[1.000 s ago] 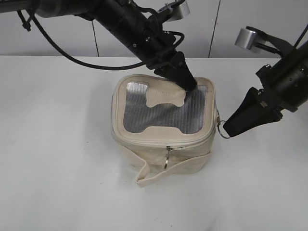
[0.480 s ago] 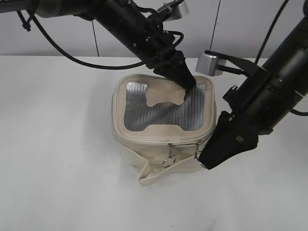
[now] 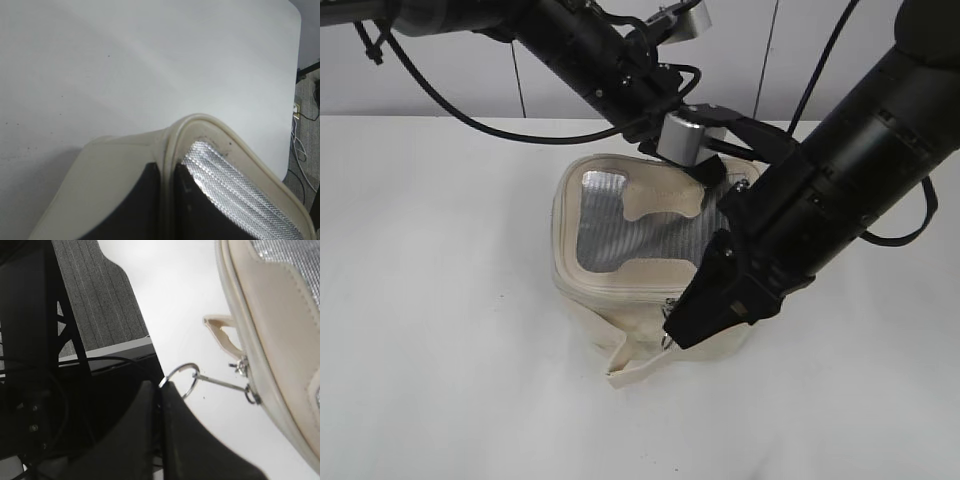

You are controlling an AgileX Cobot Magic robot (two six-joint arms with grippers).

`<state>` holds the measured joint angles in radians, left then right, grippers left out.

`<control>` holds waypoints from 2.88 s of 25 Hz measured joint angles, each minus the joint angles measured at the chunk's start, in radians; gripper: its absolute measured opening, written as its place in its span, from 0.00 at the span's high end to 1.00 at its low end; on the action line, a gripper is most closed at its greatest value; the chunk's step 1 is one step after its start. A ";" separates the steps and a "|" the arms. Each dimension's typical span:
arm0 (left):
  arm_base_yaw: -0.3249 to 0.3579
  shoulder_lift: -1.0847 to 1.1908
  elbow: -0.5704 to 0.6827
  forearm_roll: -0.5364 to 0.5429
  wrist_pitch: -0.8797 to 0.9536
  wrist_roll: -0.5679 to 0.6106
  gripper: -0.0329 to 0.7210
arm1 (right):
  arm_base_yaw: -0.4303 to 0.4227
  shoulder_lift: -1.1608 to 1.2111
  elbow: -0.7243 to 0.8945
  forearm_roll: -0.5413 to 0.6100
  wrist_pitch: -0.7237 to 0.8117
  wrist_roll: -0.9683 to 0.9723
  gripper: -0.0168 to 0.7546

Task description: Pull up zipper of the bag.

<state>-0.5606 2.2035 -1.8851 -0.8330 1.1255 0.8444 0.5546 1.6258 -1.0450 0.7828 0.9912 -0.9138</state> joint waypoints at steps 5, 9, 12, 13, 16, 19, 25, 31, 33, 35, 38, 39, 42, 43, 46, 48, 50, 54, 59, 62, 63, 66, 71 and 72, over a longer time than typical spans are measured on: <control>0.000 0.000 0.000 0.000 0.000 0.000 0.91 | 0.006 0.000 0.002 0.048 -0.036 -0.044 0.97; 0.000 0.000 0.000 0.001 0.002 0.000 0.91 | 0.021 0.012 0.003 0.061 -0.048 -0.062 0.97; 0.000 0.000 0.000 0.001 0.007 0.000 0.91 | 0.042 0.034 0.002 0.067 -0.057 -0.072 0.97; 0.000 0.000 0.000 0.001 0.008 0.000 0.91 | 0.048 0.039 -0.002 0.069 -0.059 -0.072 0.97; 0.000 0.000 0.000 0.001 0.011 0.000 0.91 | 0.053 0.041 -0.010 0.078 -0.060 -0.073 0.97; 0.000 0.000 0.000 0.001 0.005 0.000 0.91 | 0.054 0.041 -0.020 0.075 -0.058 -0.018 0.93; 0.004 0.000 0.000 0.003 -0.018 -0.009 0.91 | 0.064 0.041 -0.022 0.071 -0.054 0.091 0.54; 0.006 -0.006 0.000 0.007 -0.038 -0.015 0.86 | 0.068 -0.020 -0.022 -0.024 -0.125 0.274 0.38; 0.008 -0.015 -0.001 -0.002 -0.053 -0.017 0.81 | 0.069 -0.062 -0.022 -0.114 -0.171 0.359 0.37; 0.013 -0.033 -0.009 -0.033 -0.075 -0.026 0.74 | 0.069 -0.096 -0.022 -0.215 -0.200 0.465 0.37; 0.016 -0.057 -0.018 -0.016 -0.077 -0.077 0.55 | 0.069 -0.130 -0.022 -0.408 -0.207 0.653 0.37; 0.017 -0.061 -0.018 0.016 -0.077 -0.098 0.49 | 0.069 -0.138 -0.022 -0.465 -0.207 0.726 0.37; 0.019 -0.085 -0.018 0.157 -0.075 -0.173 0.39 | 0.069 -0.149 -0.022 -0.648 -0.201 0.908 0.37; 0.020 -0.096 -0.018 0.215 -0.071 -0.210 0.38 | 0.069 -0.149 -0.022 -0.700 -0.198 0.953 0.37; 0.020 -0.148 -0.018 0.371 -0.046 -0.337 0.36 | 0.059 -0.149 -0.022 -0.818 -0.179 1.072 0.36; 0.020 -0.187 -0.018 0.469 -0.015 -0.434 0.36 | 0.040 -0.149 -0.022 -0.863 -0.165 1.105 0.36; 0.020 -0.219 -0.018 0.576 0.037 -0.523 0.36 | 0.005 -0.149 -0.022 -0.871 -0.160 1.117 0.36; 0.020 -0.281 -0.018 0.745 0.090 -0.675 0.36 | -0.089 -0.149 -0.022 -0.877 -0.152 1.121 0.36; 0.020 -0.379 -0.018 0.866 0.095 -0.801 0.36 | -0.185 -0.149 -0.022 -0.847 -0.150 1.121 0.36; 0.020 -0.446 -0.018 0.924 0.096 -0.844 0.36 | -0.204 -0.150 -0.022 -0.855 -0.133 1.121 0.36; 0.020 -0.472 -0.015 0.941 0.096 -0.844 0.36 | -0.207 -0.154 -0.022 -0.857 -0.121 1.121 0.36; 0.020 -0.560 0.027 1.002 0.094 -0.857 0.36 | -0.225 -0.174 -0.022 -0.890 -0.082 1.121 0.36; 0.048 -0.753 0.239 1.087 0.093 -0.898 0.36 | -0.283 -0.227 -0.022 -0.911 0.015 1.121 0.36; 0.062 -0.800 0.287 1.092 0.093 -0.914 0.36 | -0.293 -0.239 -0.022 -0.915 0.039 1.121 0.36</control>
<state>-0.4985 1.4039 -1.5977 0.2591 1.2187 -0.0699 0.2620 1.3870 -1.0666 -0.1317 1.0306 0.2070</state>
